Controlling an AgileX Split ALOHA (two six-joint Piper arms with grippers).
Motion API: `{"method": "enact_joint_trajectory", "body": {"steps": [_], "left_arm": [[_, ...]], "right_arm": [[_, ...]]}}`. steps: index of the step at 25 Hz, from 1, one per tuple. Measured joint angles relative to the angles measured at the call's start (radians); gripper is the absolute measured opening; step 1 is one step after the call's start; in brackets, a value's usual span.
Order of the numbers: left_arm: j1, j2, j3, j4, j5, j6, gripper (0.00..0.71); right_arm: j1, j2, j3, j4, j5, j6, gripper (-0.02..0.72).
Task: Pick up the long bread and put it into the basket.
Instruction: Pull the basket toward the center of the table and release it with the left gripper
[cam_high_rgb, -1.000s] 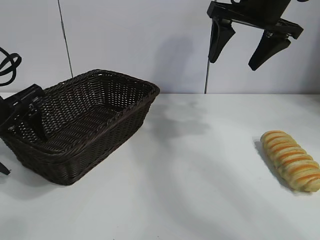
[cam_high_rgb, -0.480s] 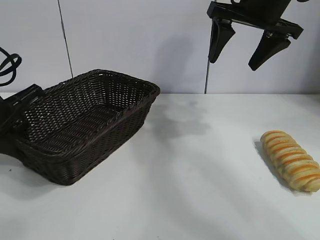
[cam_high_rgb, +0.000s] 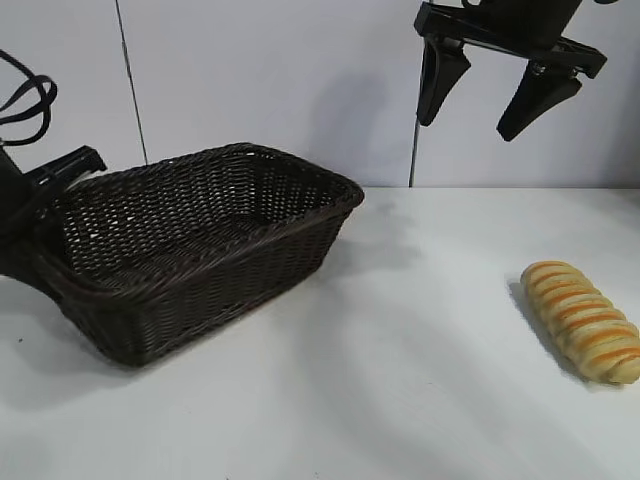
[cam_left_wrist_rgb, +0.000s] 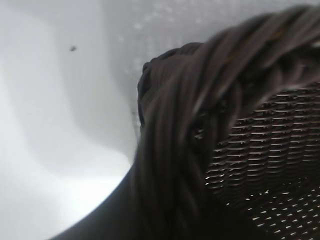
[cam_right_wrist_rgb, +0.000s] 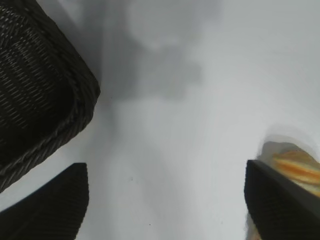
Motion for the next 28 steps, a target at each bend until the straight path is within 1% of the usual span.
{"method": "enact_joint_trajectory", "body": {"steps": [3,5,11,17,21,24,28], "left_arm": [[0.0,0.001,-0.004,0.003,0.023,0.059,0.099],[0.0,0.013,-0.018,0.007,0.057,0.115,0.099],[0.0,0.103,-0.14,0.015,0.195,0.331,0.099],[0.0,0.139,-0.241,0.019,0.243,0.492,0.099],[0.0,0.174,-0.301,0.013,0.323,0.55,0.099],[0.0,0.232,-0.358,-0.005,0.394,0.581,0.099],[0.0,0.283,-0.415,-0.028,0.4,0.584,0.099]], "right_arm": [[0.0,0.0,0.0,0.0,0.0,0.001,0.612],[0.0,0.0,0.0,0.0,0.002,0.001,0.612],[0.0,0.0,0.0,0.0,0.013,0.001,0.612],[0.0,0.0,0.0,0.005,0.018,0.001,0.612],[0.0,0.0,0.0,0.018,0.018,0.001,0.612],[0.0,0.0,0.0,0.023,0.018,0.001,0.612],[0.0,0.0,0.0,0.026,0.018,0.001,0.612]]}}
